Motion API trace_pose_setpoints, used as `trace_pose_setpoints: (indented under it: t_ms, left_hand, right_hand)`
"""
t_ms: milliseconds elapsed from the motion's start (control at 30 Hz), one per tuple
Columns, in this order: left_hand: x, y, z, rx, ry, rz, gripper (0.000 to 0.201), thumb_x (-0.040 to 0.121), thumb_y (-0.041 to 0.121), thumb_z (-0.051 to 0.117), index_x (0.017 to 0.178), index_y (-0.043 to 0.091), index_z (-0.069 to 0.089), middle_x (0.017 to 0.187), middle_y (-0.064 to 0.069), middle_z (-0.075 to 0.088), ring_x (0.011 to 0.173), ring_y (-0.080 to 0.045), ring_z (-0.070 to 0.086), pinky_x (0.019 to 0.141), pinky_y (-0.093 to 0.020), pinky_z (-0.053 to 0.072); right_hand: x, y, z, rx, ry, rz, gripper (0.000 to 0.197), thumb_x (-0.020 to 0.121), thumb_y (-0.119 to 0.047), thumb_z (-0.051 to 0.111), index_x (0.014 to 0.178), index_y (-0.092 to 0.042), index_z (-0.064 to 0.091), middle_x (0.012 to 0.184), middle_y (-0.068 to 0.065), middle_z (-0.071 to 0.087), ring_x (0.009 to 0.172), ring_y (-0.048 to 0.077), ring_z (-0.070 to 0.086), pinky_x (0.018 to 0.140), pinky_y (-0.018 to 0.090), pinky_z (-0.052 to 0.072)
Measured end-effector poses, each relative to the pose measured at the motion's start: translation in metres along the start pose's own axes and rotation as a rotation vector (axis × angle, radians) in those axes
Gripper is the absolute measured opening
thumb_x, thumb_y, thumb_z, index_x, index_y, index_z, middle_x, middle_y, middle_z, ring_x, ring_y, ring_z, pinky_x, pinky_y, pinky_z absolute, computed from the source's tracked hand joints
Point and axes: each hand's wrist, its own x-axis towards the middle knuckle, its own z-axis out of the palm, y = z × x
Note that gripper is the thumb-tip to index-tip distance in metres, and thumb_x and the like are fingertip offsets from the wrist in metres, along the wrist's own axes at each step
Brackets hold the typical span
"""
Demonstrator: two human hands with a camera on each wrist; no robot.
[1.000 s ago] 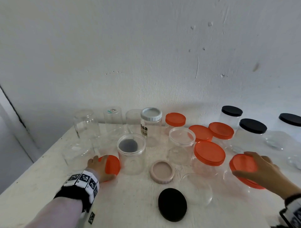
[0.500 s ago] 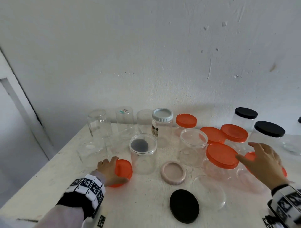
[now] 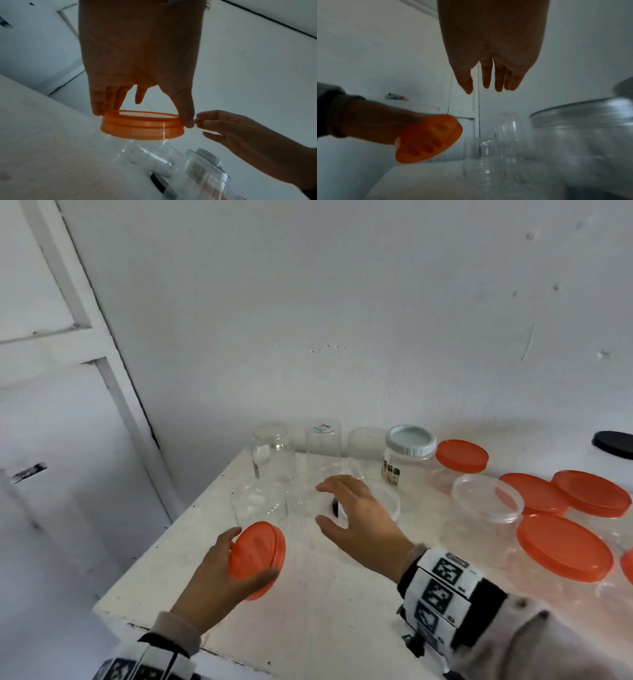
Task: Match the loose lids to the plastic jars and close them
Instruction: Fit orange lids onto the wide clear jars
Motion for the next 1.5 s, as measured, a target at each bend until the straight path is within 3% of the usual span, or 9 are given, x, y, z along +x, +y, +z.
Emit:
trace_pose_setpoints:
  t_ms: [167,267,367,600,867,1100,1333,1433,1500]
  left_hand:
    - [-0.014,-0.021,-0.014,-0.121,0.100,-0.074,0.106,0.051,0.064,0.065,0.141,0.028,0.024,0.148,-0.004,0.035,0.126,-0.029,0.045,0.101,-0.044,0.043]
    - [-0.023,-0.026,-0.021,-0.168,0.117,-0.115,0.132,0.028,0.089,0.060,0.140,0.028,0.025,0.147,-0.001,0.035,0.126,-0.031,0.045,0.100,-0.046,0.043]
    - [-0.026,-0.032,-0.023,-0.183,0.115,-0.152,0.154,0.003,0.096,0.048,0.140,0.028,0.025,0.147,-0.002,0.036,0.126,-0.031,0.045,0.101,-0.047,0.044]
    - [-0.029,-0.036,-0.020,-0.214,0.109,-0.197,0.159,-0.001,0.095,0.047,0.140,0.027,0.025,0.147,-0.003,0.036,0.126,-0.032,0.046,0.100,-0.047,0.044]
    - [-0.032,-0.032,-0.018,-0.243,0.177,-0.195,0.156,0.001,0.095,0.049,0.140,0.028,0.026,0.146,-0.003,0.037,0.125,-0.032,0.046,0.099,-0.047,0.044]
    - [-0.030,-0.031,-0.011,-0.323,0.254,-0.185,0.098,0.054,0.052,0.068,0.139,0.029,0.026,0.146,-0.005,0.037,0.124,-0.033,0.046,0.099,-0.050,0.044]
    - [-0.035,-0.022,-0.019,-0.366,0.310,-0.141,0.152,0.006,0.096,0.050,0.141,0.028,0.027,0.144,-0.005,0.040,0.122,-0.034,0.048,0.097,-0.050,0.044]
    - [-0.035,-0.019,-0.020,-0.411,0.368,-0.130,0.148,0.011,0.096,0.051,0.140,0.028,0.027,0.143,-0.005,0.041,0.122,-0.035,0.048,0.098,-0.052,0.043]
    - [-0.034,-0.017,-0.019,-0.440,0.398,-0.124,0.118,0.038,0.088,0.059,0.137,0.031,0.029,0.140,-0.001,0.042,0.120,-0.034,0.049,0.099,-0.053,0.043]
  right_hand:
    - [0.051,-0.018,0.063,-0.138,-0.337,-0.012,0.060,0.092,-0.032,0.057,0.144,-0.012,0.034,0.148,0.004,0.033,0.139,0.021,0.022,0.112,0.035,0.027]
    - [0.068,-0.022,0.085,-0.232,-0.454,0.035,0.068,0.092,-0.036,0.057,0.147,-0.011,0.026,0.156,0.004,0.018,0.145,0.026,0.010,0.114,0.044,0.024]
    - [0.078,-0.023,0.099,-0.331,-0.495,0.041,0.072,0.092,-0.039,0.057,0.149,-0.012,0.021,0.161,0.004,0.000,0.147,0.028,-0.005,0.116,0.046,0.016]
    - [0.084,-0.031,0.106,-0.350,-0.466,0.097,0.074,0.084,-0.046,0.068,0.138,-0.011,0.031,0.158,0.019,-0.007,0.145,0.042,-0.011,0.117,0.049,0.010]
    - [0.089,-0.038,0.102,-0.416,-0.362,0.155,0.073,0.081,-0.036,0.074,0.133,-0.012,0.030,0.135,0.018,0.029,0.112,0.032,0.041,0.093,0.038,0.044]
    - [0.084,-0.032,0.102,-0.402,-0.350,0.211,0.104,0.066,-0.039,0.083,0.143,-0.022,0.015,0.138,0.017,0.019,0.113,0.034,0.035,0.086,0.039,0.048]
    - [0.062,-0.026,0.104,-0.231,-0.232,0.208,0.108,0.056,-0.050,0.079,0.138,-0.023,0.016,0.125,0.000,0.030,0.098,0.025,0.035,0.075,0.034,0.047]
    - [0.048,-0.023,0.096,-0.010,-0.280,0.235,0.109,0.057,-0.047,0.077,0.140,-0.037,0.008,0.126,0.002,0.023,0.103,0.027,0.034,0.077,0.035,0.042]
    - [0.039,-0.020,0.091,0.037,-0.329,0.247,0.105,0.058,-0.046,0.077,0.139,-0.034,0.010,0.125,0.002,0.025,0.107,0.025,0.033,0.082,0.034,0.041]
